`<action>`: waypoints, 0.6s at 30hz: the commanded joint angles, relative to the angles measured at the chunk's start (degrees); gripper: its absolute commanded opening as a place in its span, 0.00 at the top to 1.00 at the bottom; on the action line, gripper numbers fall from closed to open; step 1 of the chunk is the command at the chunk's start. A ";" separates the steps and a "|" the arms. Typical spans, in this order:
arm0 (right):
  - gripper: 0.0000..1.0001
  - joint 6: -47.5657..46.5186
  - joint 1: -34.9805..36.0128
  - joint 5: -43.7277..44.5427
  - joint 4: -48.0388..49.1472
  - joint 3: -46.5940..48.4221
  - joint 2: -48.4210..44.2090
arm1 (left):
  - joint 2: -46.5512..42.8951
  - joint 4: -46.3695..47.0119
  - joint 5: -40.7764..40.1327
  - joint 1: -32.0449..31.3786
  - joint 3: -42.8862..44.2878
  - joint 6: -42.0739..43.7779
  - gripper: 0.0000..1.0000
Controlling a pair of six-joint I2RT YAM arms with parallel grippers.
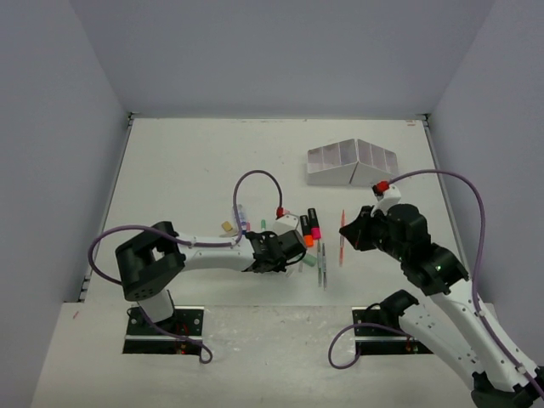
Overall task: Sort the stationery into containers
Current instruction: Close the pen cap on the pen.
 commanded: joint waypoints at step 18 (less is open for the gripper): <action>1.00 11.70 8.55 -35.12 55.01 -19.02 -2.96 | -38.50 69.59 21.94 7.67 -17.64 8.64 1.00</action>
